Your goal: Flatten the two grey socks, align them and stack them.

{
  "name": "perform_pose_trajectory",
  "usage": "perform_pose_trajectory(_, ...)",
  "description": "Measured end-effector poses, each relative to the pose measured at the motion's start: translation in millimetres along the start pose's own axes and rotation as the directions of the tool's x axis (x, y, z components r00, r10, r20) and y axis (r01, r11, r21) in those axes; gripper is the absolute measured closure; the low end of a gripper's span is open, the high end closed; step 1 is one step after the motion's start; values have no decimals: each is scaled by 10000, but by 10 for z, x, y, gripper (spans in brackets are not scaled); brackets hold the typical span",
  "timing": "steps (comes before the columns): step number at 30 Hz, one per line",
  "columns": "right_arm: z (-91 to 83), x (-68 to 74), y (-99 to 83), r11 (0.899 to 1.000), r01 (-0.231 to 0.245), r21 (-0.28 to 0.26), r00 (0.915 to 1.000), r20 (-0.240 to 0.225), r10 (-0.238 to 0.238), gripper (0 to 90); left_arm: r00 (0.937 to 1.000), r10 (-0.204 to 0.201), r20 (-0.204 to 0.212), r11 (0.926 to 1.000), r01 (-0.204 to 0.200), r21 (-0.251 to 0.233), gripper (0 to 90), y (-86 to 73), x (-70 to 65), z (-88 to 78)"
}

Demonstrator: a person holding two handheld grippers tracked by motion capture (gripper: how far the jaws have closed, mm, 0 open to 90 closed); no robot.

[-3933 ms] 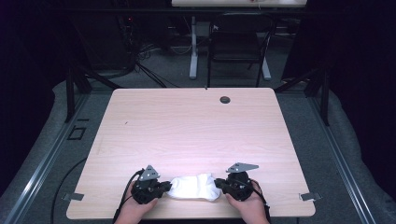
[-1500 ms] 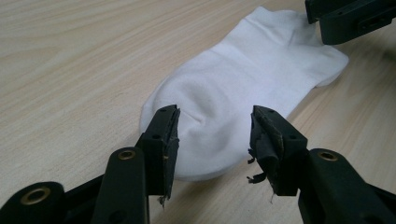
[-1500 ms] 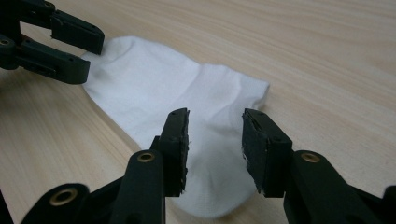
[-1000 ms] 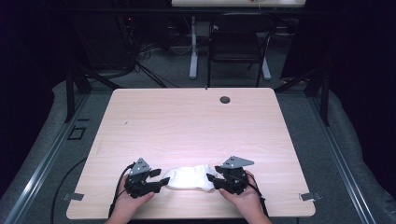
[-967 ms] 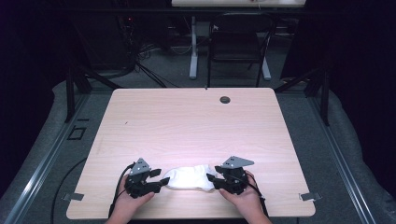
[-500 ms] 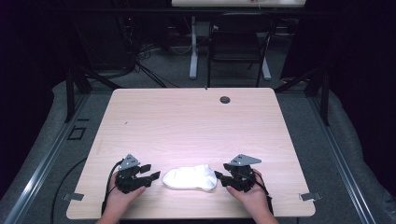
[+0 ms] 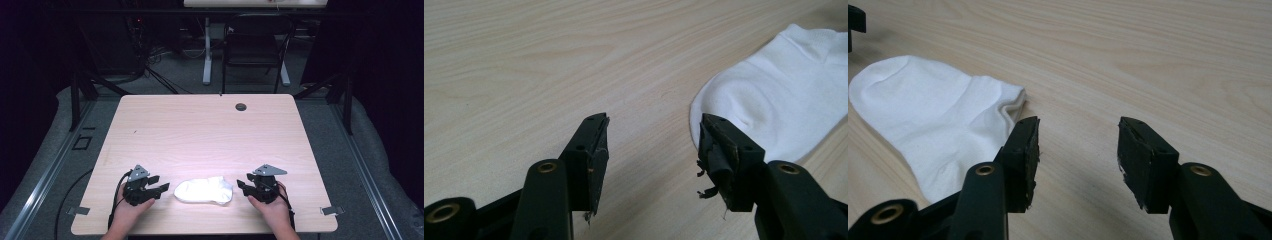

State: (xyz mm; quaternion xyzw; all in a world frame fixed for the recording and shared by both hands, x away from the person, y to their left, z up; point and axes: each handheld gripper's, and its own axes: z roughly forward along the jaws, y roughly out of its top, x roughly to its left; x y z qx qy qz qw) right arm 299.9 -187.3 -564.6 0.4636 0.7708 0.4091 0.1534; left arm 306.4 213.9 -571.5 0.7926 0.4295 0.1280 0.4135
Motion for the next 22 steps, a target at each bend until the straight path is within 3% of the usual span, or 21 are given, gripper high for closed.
perform_pose_trajectory(6,13,-61,-13,9994,-334,-100,9994,88,334,514,9999,-132,-89,9999,132,45,454,-4,38,14)
perform_pose_trajectory(13,31,-80,-9,9994,-350,-29,9992,171,351,513,9993,-303,-222,9995,305,76,433,-10,77,41)
perform_pose_trajectory(22,42,-93,-10,9992,-391,-20,9988,300,392,511,9980,-229,-587,9996,237,125,413,-16,108,70)
